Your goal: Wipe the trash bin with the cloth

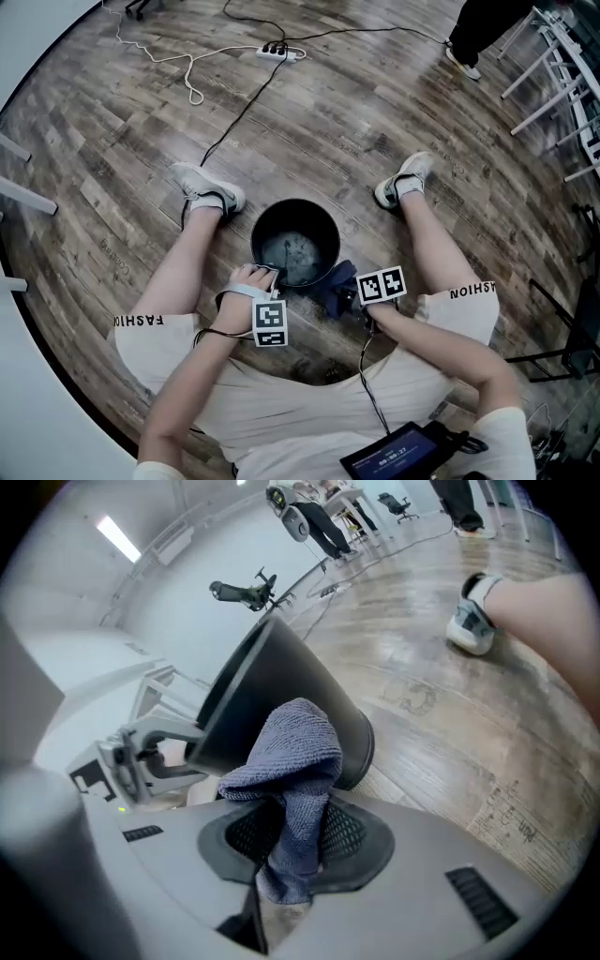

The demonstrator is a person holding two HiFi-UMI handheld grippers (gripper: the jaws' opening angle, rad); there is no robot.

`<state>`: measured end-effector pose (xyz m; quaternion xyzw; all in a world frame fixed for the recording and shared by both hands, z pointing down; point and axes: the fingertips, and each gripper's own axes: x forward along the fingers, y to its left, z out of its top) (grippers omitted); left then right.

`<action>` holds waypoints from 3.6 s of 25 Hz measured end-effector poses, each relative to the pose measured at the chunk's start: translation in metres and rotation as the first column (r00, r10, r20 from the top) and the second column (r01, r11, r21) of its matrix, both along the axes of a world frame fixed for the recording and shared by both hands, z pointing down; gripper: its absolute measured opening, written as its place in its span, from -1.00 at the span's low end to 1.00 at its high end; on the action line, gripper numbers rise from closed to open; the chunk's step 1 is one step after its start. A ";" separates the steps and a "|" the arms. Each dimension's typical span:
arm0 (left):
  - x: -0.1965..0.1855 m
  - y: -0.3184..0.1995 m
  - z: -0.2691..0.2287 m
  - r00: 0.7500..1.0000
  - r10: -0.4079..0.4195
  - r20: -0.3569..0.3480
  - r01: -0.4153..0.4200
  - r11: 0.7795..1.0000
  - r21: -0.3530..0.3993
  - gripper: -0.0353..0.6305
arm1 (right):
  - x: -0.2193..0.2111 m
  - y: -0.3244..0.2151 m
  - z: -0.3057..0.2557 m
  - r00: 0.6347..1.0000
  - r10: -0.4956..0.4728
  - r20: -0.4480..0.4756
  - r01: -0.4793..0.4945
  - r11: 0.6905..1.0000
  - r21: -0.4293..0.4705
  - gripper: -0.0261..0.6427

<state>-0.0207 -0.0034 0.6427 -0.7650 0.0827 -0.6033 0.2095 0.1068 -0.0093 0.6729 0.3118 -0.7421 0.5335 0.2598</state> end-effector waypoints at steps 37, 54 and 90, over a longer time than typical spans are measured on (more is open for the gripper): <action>0.045 0.012 0.001 0.997 -0.065 -0.030 0.063 0.996 -0.057 -0.64 | -0.014 -0.016 0.151 0.977 -0.066 -0.204 0.067 0.998 -0.003 -0.67; 0.008 0.008 0.005 0.997 0.050 0.052 -0.050 0.999 0.000 -0.52 | -0.037 0.005 -0.052 0.993 -0.117 0.027 0.111 0.980 0.166 -0.67; -0.027 -0.006 -0.178 0.658 -0.359 -0.663 0.421 0.904 -0.071 -0.51 | 0.029 -0.076 -0.095 0.973 -0.041 -0.227 0.153 0.852 0.501 -0.67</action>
